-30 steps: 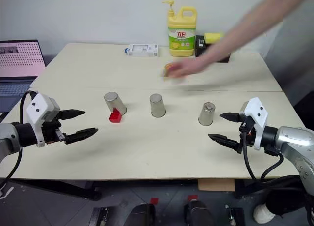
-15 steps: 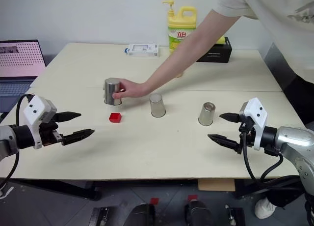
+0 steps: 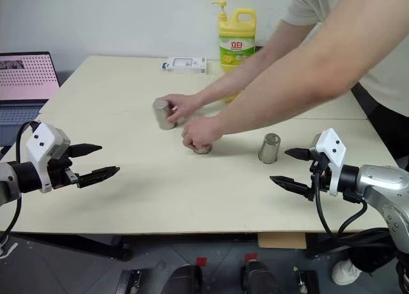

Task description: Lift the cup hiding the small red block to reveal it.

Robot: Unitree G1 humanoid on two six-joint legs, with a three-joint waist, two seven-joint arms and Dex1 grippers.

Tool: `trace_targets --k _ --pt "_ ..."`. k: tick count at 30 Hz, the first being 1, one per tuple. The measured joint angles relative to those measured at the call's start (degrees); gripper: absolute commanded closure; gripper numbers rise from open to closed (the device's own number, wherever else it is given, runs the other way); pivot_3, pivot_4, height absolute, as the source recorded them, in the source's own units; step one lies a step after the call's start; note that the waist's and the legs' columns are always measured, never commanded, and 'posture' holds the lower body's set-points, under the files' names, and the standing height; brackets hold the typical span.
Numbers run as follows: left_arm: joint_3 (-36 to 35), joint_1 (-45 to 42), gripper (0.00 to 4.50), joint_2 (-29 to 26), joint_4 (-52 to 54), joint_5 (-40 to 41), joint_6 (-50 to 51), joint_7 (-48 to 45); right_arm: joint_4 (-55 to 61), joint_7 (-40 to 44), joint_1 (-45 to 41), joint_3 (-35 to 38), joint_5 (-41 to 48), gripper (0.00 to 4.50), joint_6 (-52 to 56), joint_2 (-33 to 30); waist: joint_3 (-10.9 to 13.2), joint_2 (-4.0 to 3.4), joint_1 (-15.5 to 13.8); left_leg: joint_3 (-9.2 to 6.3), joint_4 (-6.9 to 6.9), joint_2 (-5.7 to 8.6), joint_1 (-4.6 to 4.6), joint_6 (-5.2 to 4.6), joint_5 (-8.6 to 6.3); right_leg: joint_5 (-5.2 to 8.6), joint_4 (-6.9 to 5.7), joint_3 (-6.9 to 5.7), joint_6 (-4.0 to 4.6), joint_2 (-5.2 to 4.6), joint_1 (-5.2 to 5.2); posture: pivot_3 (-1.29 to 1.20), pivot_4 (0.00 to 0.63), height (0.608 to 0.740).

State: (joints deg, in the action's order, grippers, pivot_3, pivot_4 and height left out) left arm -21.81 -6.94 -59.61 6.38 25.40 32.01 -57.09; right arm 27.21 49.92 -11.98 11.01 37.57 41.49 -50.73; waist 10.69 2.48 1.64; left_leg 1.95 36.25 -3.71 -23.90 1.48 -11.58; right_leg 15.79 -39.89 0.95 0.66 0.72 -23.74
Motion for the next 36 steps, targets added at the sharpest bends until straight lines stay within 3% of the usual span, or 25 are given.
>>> trace_targets --k 10,15,21,27,36 --pt "0.1 -0.7 0.03 -0.3 0.2 0.1 0.0 -1.1 0.0 -1.3 -1.3 -1.1 0.4 0.0 0.9 1.4 0.0 0.0 0.0 0.01 0.0 0.0 0.0 0.0 0.0 0.0 0.0 0.0 0.0 0.0 0.0 0.0 0.15 0.74" --pt "2.1 -2.4 0.03 -0.2 2.0 0.8 0.3 -1.2 0.4 -1.5 -6.0 -4.2 2.0 0.0 2.1 3.5 0.0 0.0 0.0 -0.01 0.0 0.0 0.0 0.0 0.0 0.0 -0.01 -0.01 0.0 0.0 0.0 0.0 0.15 0.74" --pt "4.4 -3.3 0.03 0.3 3.8 1.2 0.4 -1.1 -1.5 -5.6 -16.5 -11.5 -0.2 0.0 2.7 10.9 0.0 0.0 0.2 0.0 0.0 0.0 0.01 0.0 0.0 0.0 -0.03 0.01 0.0 0.09 -0.01 0.0 0.15 0.74" --pt "5.4 -3.9 0.03 0.3 4.2 1.2 0.4 -1.1 -13.5 -14.9 -31.5 -23.1 -10.4 0.0 3.9 24.1 0.0 0.0 0.2 0.02 -0.04 0.01 -0.06 0.0 0.0 0.01 -0.09 0.0 0.06 0.2 -0.17 0.0 0.15 0.74" --pt "6.3 -5.7 0.03 0.3 4.2 1.6 1.2 -1.5 -43.2 -17.5 -45.4 -27.4 -21.6 0.0 -3.0 37.2 0.0 0.02 0.1 0.04 0.0 0.01 -0.5 0.0 0.0 -0.07 -0.07 -0.04 0.13 0.12 -0.44 0.0 0.15 0.74"
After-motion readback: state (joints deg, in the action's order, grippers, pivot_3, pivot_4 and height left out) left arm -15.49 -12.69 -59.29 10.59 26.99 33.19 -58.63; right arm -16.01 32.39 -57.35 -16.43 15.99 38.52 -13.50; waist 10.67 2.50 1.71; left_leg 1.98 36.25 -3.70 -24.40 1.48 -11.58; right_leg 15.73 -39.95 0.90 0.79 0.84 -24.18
